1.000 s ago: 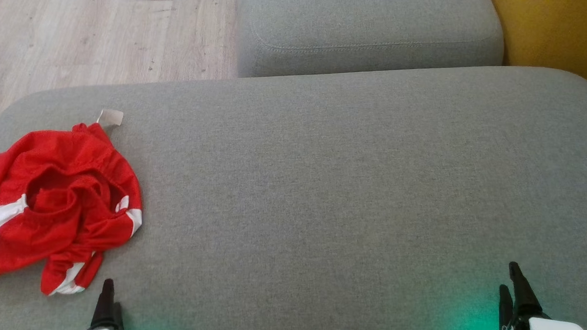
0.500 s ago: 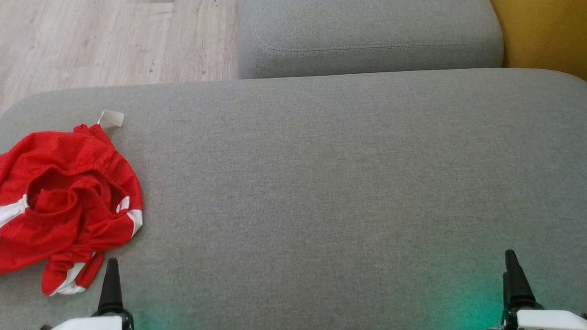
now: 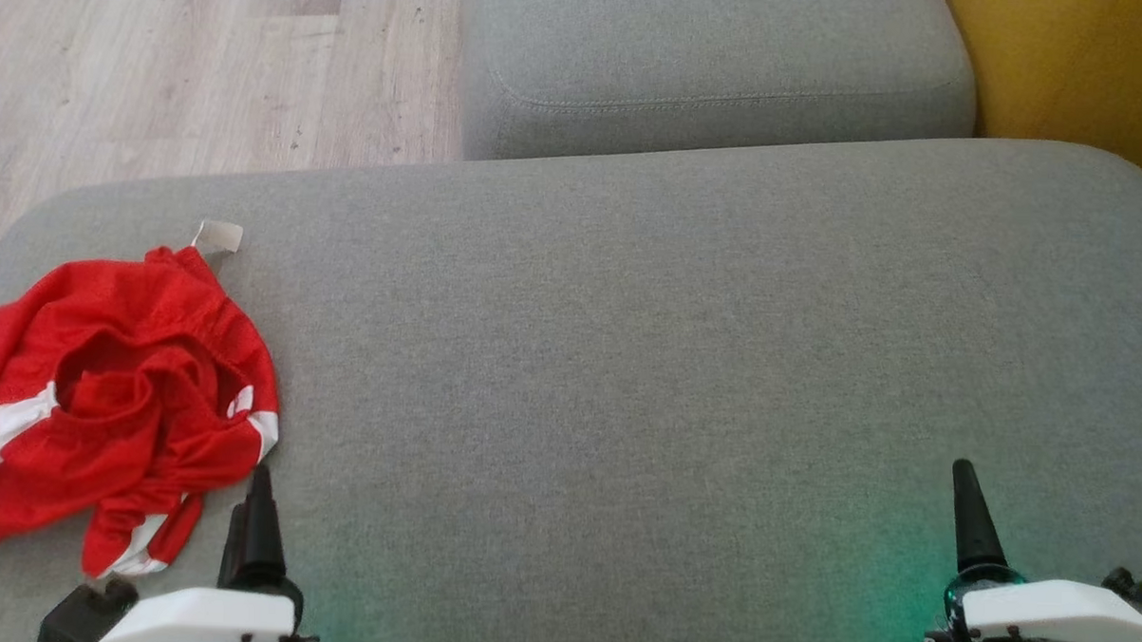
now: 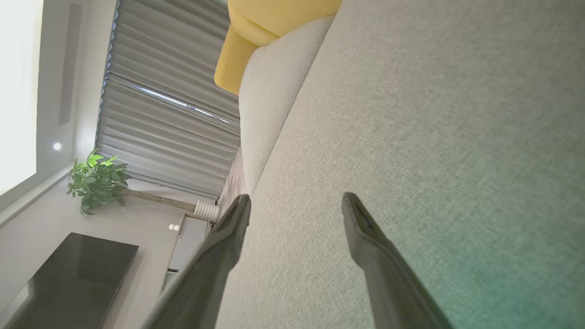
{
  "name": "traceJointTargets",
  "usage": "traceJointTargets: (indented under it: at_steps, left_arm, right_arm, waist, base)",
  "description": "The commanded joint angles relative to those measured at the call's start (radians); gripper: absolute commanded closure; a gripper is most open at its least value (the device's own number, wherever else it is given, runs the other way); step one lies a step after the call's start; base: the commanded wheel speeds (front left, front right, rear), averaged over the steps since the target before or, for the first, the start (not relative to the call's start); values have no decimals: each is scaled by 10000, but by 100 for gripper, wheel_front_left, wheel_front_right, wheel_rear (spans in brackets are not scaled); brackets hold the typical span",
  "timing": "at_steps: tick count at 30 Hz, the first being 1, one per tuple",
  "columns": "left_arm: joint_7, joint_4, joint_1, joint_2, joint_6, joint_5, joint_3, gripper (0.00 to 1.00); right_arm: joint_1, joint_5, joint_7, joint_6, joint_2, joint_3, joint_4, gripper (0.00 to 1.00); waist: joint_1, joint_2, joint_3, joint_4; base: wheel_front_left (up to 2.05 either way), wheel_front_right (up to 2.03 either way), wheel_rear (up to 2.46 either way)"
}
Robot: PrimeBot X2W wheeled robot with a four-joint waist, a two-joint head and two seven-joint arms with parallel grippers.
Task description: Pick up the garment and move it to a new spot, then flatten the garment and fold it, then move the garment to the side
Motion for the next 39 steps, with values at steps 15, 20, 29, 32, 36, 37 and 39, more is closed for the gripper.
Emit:
traceJointTargets:
  at_steps: [15, 20, 29, 32, 36, 37, 39]
  left_arm:
    - [-584, -991, -345, 100, 531, 2282, -485, 0]
    - [-733, -1148, -327, 105, 575, 2882, -663, 0]
    - [-970, -1312, -311, 118, 700, 3894, -919, 0]
    - [-1059, -1406, -336, 136, 744, 4339, -1036, 0]
    - [-1178, -1612, -370, 162, 821, 4886, -1186, 0]
    - [-1208, -1664, -376, 167, 842, 5016, -1222, 0]
    - [-1267, -1755, -380, 172, 898, 5259, -1274, 0]
  right_arm:
    - [-409, -2195, -564, -3, -57, 642, -756, 0]
    - [-399, -2935, -712, -3, -62, 856, -870, 0]
    - [-415, -4009, -947, -4, -69, 1130, -1079, 0]
    - [-414, -4376, -1036, -4, -72, 1224, -1156, 0]
    - [-435, -4886, -1154, -4, -75, 1345, -1271, 0]
    - [-440, -5015, -1183, -4, -76, 1372, -1305, 0]
    - [-445, -5268, -1242, -5, -78, 1434, -1366, 0]
  waist:
    - [0, 0, -247, -16]
    - [0, 0, -329, -8]
    - [0, 0, -390, 18]
    - [0, 0, -407, 25]
    - [0, 0, -429, 32]
    - [0, 0, -434, 35]
    - [0, 0, -444, 38]
  base:
    - [0, 0, 0]
    - [0, 0, 0]
    - [0, 0, 0]
    - [0, 0, 0]
    - [0, 0, 0]
    - [0, 0, 0]
    - [0, 0, 0]
